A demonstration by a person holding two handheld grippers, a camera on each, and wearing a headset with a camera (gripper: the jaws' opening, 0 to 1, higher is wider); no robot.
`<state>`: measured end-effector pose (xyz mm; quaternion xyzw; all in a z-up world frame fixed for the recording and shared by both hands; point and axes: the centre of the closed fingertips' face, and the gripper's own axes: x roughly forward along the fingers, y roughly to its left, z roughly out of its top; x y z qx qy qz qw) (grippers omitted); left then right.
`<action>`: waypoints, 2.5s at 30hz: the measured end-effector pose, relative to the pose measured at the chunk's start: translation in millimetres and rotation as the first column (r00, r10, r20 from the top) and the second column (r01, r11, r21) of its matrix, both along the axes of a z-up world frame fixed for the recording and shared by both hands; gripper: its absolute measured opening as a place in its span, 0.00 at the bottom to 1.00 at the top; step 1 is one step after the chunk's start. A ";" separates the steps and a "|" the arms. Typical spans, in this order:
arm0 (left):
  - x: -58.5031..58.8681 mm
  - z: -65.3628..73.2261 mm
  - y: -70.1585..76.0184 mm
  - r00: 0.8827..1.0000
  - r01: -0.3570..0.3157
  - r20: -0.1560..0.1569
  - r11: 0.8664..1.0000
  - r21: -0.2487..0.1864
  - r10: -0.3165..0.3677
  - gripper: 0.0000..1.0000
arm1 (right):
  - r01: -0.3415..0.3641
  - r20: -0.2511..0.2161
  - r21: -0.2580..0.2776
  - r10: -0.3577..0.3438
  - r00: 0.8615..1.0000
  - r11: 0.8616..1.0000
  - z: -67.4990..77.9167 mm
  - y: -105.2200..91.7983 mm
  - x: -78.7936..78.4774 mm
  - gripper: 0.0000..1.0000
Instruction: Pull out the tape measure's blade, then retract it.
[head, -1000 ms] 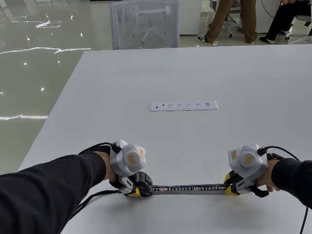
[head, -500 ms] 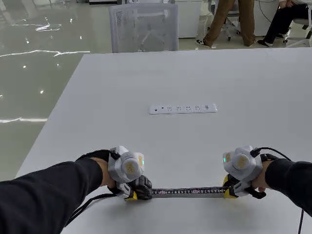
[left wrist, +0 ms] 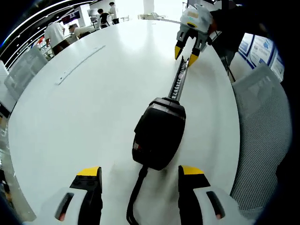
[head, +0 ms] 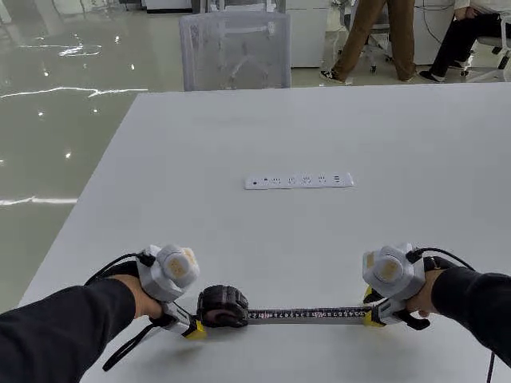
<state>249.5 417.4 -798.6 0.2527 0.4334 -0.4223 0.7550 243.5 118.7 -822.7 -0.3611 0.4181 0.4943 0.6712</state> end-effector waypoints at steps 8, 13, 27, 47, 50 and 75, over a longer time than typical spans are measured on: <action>11.4 44.2 -0.8 0.956 -0.269 0.006 0.889 -0.371 0.292 1.00 | 0.167 0.067 0.225 -0.186 0.980 0.960 36.6 16.1 7.9 0.38; -10.6 62.3 22.8 0.933 -0.301 0.040 0.834 -0.463 0.359 1.00 | 0.212 0.136 0.296 -0.261 0.956 0.931 58.7 -1.8 -3.7 0.53; -60.1 86.5 65.4 0.871 -0.316 0.193 0.816 -0.485 0.452 1.00 | 0.384 0.178 0.432 -0.495 0.851 0.816 86.7 -71.3 -77.0 0.72; -91.2 84.7 84.3 0.858 -0.348 0.168 0.789 -0.506 0.486 1.00 | 0.496 0.127 0.455 -0.605 0.786 0.740 85.5 -129.6 -133.1 1.00; -94.6 81.2 87.5 0.856 -0.350 0.171 0.789 -0.505 0.489 1.00 | 0.497 0.122 0.466 -0.609 0.784 0.732 89.0 -132.8 -132.2 1.00; -106.5 79.0 81.5 0.862 -0.329 0.193 0.806 -0.492 0.469 1.00 | 0.440 0.162 0.461 -0.560 0.812 0.771 87.8 -130.1 -128.3 1.00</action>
